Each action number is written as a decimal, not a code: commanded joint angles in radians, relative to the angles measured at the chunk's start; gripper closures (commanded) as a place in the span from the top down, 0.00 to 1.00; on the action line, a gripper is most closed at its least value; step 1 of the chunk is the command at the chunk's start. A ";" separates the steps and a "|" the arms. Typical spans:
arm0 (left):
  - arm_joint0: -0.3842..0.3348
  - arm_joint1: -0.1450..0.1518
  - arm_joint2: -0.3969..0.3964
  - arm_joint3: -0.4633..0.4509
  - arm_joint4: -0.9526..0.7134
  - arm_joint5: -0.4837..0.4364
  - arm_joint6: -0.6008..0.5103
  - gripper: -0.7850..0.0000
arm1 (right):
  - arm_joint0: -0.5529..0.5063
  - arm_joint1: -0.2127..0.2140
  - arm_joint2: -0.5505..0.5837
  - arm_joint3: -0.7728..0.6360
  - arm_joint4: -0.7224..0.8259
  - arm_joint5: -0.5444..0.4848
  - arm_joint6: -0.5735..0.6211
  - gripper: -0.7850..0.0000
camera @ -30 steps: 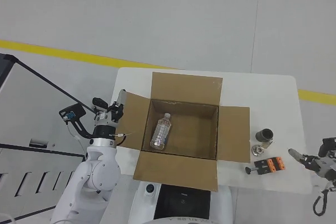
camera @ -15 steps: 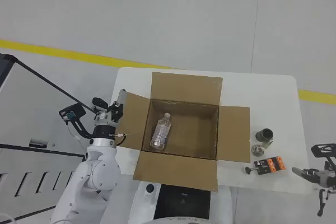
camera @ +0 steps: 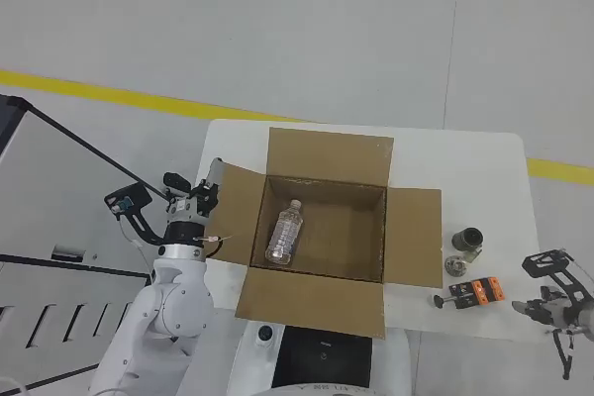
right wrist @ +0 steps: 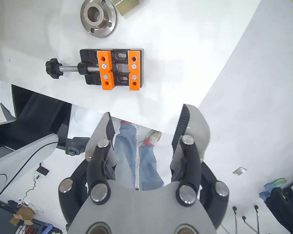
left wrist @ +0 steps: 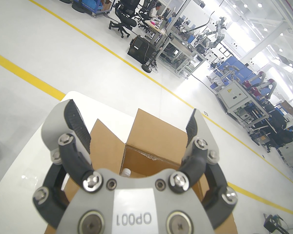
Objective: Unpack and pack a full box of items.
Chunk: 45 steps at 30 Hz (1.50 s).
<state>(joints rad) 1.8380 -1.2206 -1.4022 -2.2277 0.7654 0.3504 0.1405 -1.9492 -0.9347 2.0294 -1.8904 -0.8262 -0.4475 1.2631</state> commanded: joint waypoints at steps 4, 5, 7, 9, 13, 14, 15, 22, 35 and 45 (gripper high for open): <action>0.000 0.000 0.000 0.000 0.000 0.000 0.000 1.00 | 0.046 0.008 -0.031 0.021 0.001 0.010 0.028 0.29; 0.000 0.000 0.000 0.000 0.000 0.000 0.000 1.00 | 0.052 0.008 -0.041 0.025 -0.011 0.013 0.024 0.28; 0.000 0.000 0.000 0.000 0.000 0.000 0.000 1.00 | 0.066 0.009 -0.064 0.046 -0.029 0.025 0.016 0.28; 0.000 0.000 0.000 0.000 0.000 0.000 0.000 1.00 | 0.085 0.011 -0.088 0.068 -0.050 0.027 0.006 0.29; 0.000 0.000 0.000 0.000 0.000 0.000 0.000 1.00 | 0.132 0.015 -0.129 0.127 -0.053 0.013 -0.002 0.31; 0.000 0.000 0.000 0.000 0.000 0.000 0.000 1.00 | 0.143 0.016 -0.138 0.140 -0.052 0.011 -0.010 0.32; 0.000 0.000 0.000 0.000 0.000 0.000 0.000 1.00 | 0.153 0.016 -0.148 0.153 -0.057 0.012 -0.020 0.33; 0.000 0.000 0.000 0.000 0.000 0.000 0.000 1.00 | 0.206 0.015 -0.226 0.240 -0.075 0.022 -0.065 0.30; 0.000 0.000 0.000 0.000 0.000 0.000 0.000 1.00 | 0.256 0.016 -0.310 0.299 -0.119 0.061 -0.101 0.27; 0.000 0.000 0.000 0.000 0.000 0.000 0.000 1.00 | 0.271 0.016 -0.348 0.340 -0.165 0.085 -0.147 0.22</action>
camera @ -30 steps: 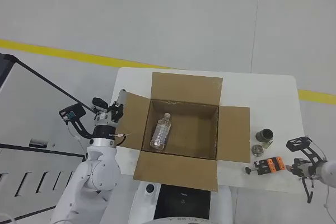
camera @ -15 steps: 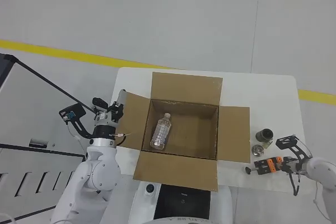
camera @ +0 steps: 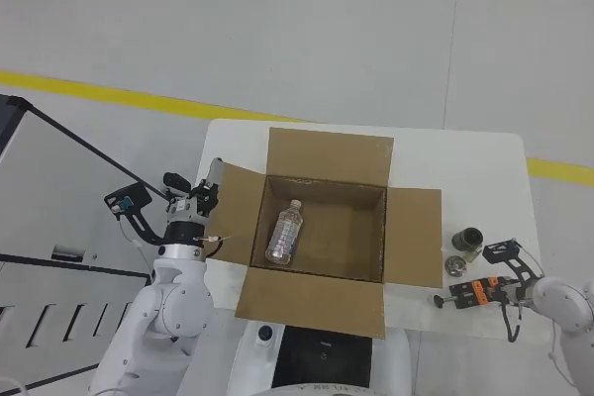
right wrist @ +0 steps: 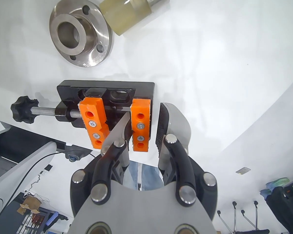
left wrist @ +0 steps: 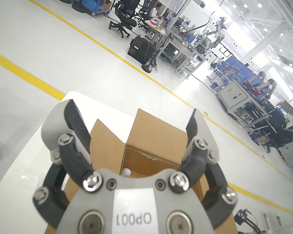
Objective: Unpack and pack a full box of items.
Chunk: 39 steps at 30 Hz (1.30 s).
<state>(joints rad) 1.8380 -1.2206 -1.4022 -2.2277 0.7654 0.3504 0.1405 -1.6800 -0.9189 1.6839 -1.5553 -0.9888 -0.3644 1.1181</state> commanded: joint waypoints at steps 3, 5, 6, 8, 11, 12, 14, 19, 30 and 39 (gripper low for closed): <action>0.000 0.000 0.000 0.000 0.000 0.000 0.000 1.00 | 0.010 0.000 -0.012 0.018 -0.006 0.004 -0.007 0.15; 0.000 0.000 0.000 0.000 0.000 0.000 0.000 1.00 | 0.016 0.000 -0.018 0.026 -0.005 0.007 -0.007 0.00; 0.000 0.000 0.000 0.000 0.000 0.000 0.000 1.00 | 0.018 0.000 -0.020 0.028 -0.004 0.006 -0.008 0.00; 0.000 0.000 0.000 0.000 0.000 0.000 0.000 1.00 | 0.018 0.002 -0.017 0.027 -0.002 -0.002 -0.015 0.00; 0.000 0.000 0.000 0.000 0.000 0.000 0.000 1.00 | 0.008 0.005 0.004 0.013 0.017 -0.009 -0.016 0.00; 0.000 0.000 0.000 0.000 0.000 0.000 0.000 1.00 | 0.001 0.006 0.014 0.004 0.026 -0.010 -0.014 0.00; 0.000 0.000 0.000 0.000 0.000 0.000 0.000 1.00 | -0.016 0.009 0.039 -0.020 0.039 -0.019 -0.010 0.00; 0.000 0.000 0.000 0.000 0.000 0.000 0.000 1.00 | -0.080 0.020 0.149 -0.093 0.139 -0.052 0.037 0.00; 0.000 0.000 0.000 0.000 0.000 0.000 0.000 1.00 | -0.273 0.033 0.639 -0.367 0.481 -0.124 0.112 0.00; 0.000 0.000 0.000 0.000 0.000 0.000 0.000 1.00 | -0.306 0.036 0.770 -0.651 0.863 -0.062 0.185 0.00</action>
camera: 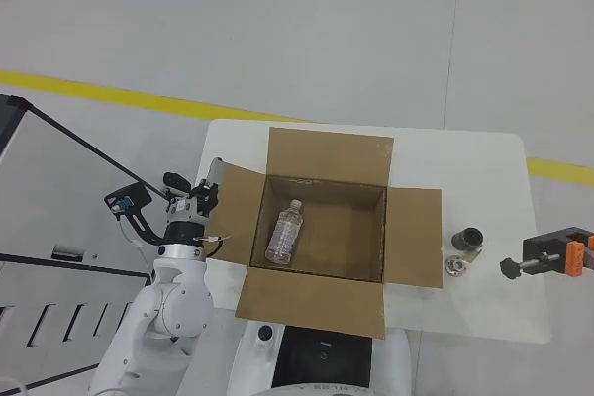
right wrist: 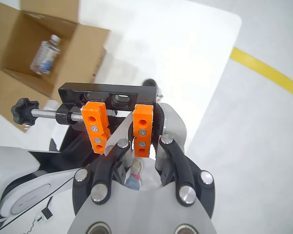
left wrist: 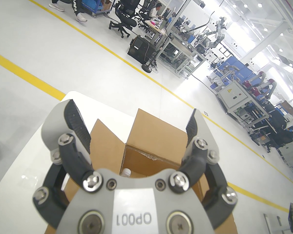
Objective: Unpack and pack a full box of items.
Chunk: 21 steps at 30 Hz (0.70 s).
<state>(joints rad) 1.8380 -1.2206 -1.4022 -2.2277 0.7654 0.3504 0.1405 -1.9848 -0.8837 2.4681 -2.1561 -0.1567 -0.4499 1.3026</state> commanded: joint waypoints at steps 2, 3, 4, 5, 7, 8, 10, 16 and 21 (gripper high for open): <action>0.000 0.000 0.000 0.000 0.000 0.000 0.000 1.00 | 0.003 0.005 -0.049 -0.119 0.061 0.066 -0.007 0.00; 0.000 0.000 0.000 0.000 0.000 0.000 0.000 1.00 | 0.003 0.008 -0.078 -0.161 0.071 0.079 -0.001 0.00; 0.000 0.000 0.000 0.000 0.000 0.000 0.000 1.00 | 0.008 0.011 -0.107 -0.193 0.080 0.094 -0.003 0.00; 0.000 0.000 0.000 0.000 0.000 0.000 0.000 1.00 | 0.021 0.015 -0.139 -0.194 0.083 0.092 -0.010 0.00; 0.000 0.000 0.000 0.000 0.000 0.000 0.000 1.00 | 0.052 0.026 -0.226 -0.194 0.077 0.069 -0.013 0.00; 0.000 0.000 0.000 0.000 0.000 0.000 0.000 1.00 | 0.068 0.031 -0.275 -0.194 0.069 0.076 -0.014 0.00; 0.000 0.000 0.000 0.000 0.000 0.000 0.000 1.00 | 0.091 0.036 -0.335 -0.194 0.023 0.102 -0.020 0.00; 0.000 0.000 0.000 0.000 0.000 0.000 0.000 1.00 | 0.091 0.036 -0.335 -0.194 0.023 0.102 -0.020 0.00; 0.000 0.000 0.000 0.000 0.000 0.000 0.000 1.00 | 0.091 0.036 -0.335 -0.194 0.023 0.102 -0.020 0.00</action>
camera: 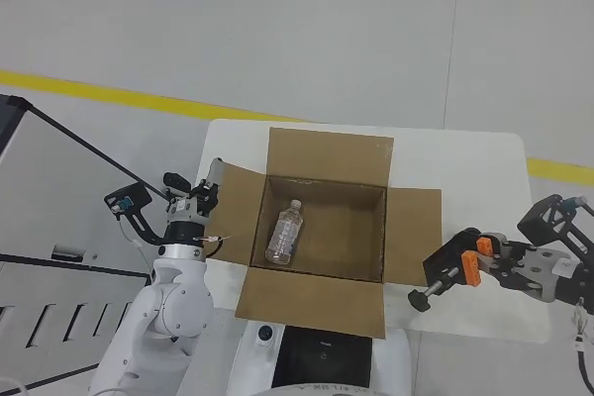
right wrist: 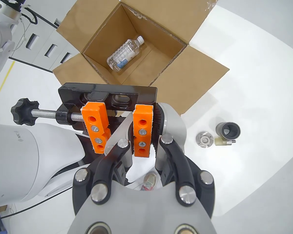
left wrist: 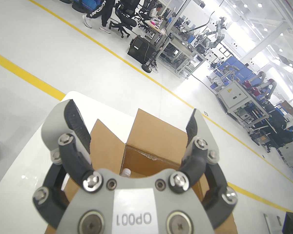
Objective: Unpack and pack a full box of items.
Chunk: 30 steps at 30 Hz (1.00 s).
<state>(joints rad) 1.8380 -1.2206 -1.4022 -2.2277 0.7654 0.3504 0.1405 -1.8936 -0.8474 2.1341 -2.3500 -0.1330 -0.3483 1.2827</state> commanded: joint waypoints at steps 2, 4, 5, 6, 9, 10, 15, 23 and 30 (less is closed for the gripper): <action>0.000 0.000 0.000 0.000 0.000 0.000 0.000 1.00 | 0.000 0.000 -0.001 0.000 -0.001 0.000 0.000 0.00; 0.000 0.000 0.000 0.000 0.000 0.000 0.000 1.00 | 0.000 0.000 -0.001 0.000 -0.001 0.000 0.000 0.00; 0.000 0.000 0.000 0.000 0.000 0.000 0.000 1.00 | 0.000 0.000 -0.001 0.000 -0.001 0.000 0.000 0.00; 0.000 0.000 0.000 0.000 0.000 0.000 0.000 1.00 | 0.000 0.000 -0.001 0.000 -0.001 0.000 0.000 0.00; 0.000 0.000 0.000 0.000 0.000 0.000 0.000 1.00 | 0.000 0.000 -0.001 0.000 -0.001 0.000 0.000 0.00; 0.000 0.000 0.000 0.000 0.000 0.000 0.000 1.00 | 0.000 0.000 -0.001 0.000 -0.001 0.000 0.000 0.00; 0.000 0.000 0.000 0.000 0.000 0.000 0.000 1.00 | 0.000 0.000 -0.001 0.000 -0.001 0.000 0.000 0.00; 0.000 0.000 0.000 0.000 0.000 0.000 0.000 1.00 | 0.000 0.000 -0.001 0.000 -0.001 0.000 0.000 0.00; 0.000 0.000 0.000 0.000 0.000 0.000 0.000 1.00 | 0.020 0.002 -0.038 0.000 -0.065 0.035 -0.076 0.00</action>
<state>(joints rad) 1.8380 -1.2206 -1.4022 -2.2277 0.7654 0.3504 0.1405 -1.8894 -0.8463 2.0988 -2.3501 -0.1878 -0.3151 1.2232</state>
